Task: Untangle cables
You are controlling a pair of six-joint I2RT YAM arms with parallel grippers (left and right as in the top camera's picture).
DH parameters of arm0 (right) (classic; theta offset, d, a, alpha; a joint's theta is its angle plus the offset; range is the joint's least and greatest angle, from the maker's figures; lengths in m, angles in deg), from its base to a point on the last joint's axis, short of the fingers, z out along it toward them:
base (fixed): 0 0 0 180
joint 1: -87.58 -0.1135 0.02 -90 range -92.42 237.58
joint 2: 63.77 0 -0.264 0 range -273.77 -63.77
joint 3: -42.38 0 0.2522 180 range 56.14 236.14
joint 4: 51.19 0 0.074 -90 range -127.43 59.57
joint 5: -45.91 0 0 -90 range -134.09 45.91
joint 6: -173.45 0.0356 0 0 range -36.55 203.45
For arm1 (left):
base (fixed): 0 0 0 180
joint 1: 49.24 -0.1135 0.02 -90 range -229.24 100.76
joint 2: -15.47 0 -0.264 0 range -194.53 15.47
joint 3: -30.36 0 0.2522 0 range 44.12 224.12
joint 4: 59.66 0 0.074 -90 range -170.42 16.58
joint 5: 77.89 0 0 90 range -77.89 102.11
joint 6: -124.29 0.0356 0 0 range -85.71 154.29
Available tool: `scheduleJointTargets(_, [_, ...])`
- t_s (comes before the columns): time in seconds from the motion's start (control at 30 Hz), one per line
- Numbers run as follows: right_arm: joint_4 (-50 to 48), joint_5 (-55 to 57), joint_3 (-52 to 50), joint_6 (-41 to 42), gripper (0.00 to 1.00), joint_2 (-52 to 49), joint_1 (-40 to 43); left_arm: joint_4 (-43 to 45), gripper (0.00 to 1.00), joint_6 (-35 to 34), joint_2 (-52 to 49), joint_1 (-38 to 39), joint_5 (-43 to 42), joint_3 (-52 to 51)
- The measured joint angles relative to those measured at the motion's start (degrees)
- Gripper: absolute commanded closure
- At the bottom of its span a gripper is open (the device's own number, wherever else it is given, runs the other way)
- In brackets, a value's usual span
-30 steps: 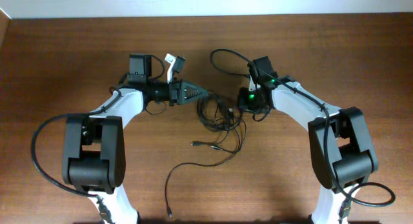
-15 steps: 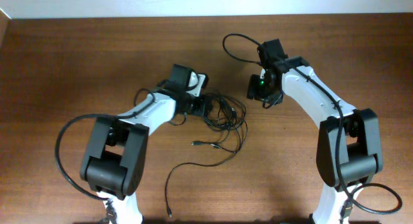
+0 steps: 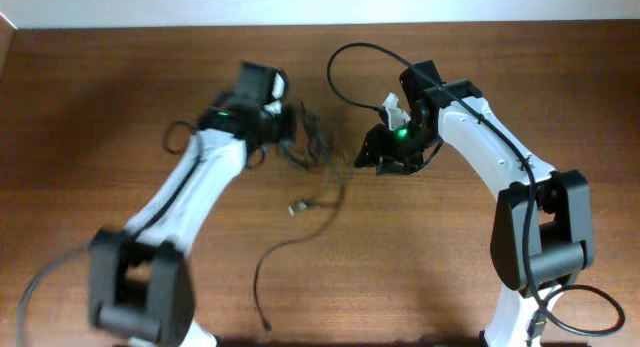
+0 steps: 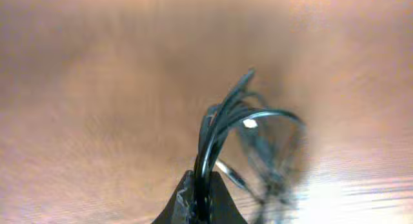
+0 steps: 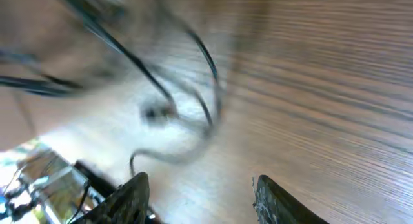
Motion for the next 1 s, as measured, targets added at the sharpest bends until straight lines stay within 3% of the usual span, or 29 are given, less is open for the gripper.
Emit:
scheduleJointTargets(0.13, [0.15,-1.55,1.14,-1.07,0.28,2.67,0.0,-0.31,1.0,-0.13,10.88,-0.17,-3.5,2.08])
scheduleJointTargets(0.33, [-0.68,-1.97,3.72,1.9,0.25,11.93,-0.61,-0.76,1.0,-0.15,17.29,-0.09,-5.62,2.08])
scheduleJointTargets(0.6, [-10.8,-6.54,3.85,12.11,0.2,12.46,-6.49,-0.87,1.0,-0.57,18.4,-0.09,-6.86,2.08])
scheduleJointTargets(0.67, [-12.57,-4.28,3.85,14.49,0.12,12.48,-8.04,-0.87,1.0,-0.7,18.4,-0.09,-7.5,2.08])
scheduleJointTargets(0.8, [-13.33,8.09,3.85,20.37,0.12,12.37,-11.76,1.25,1.0,-1.07,18.4,-0.09,-12.15,2.08])
scheduleJointTargets(0.9, [-14.25,16.92,3.85,24.96,0.31,10.49,-13.6,2.73,1.0,-1.62,18.86,-0.09,-17.09,2.08])
scheduleJointTargets(1.0, [-14.45,23.58,3.85,28.2,0.92,8.33,-13.49,2.36,1.0,-1.68,20.68,-0.55,-19.3,1.97])
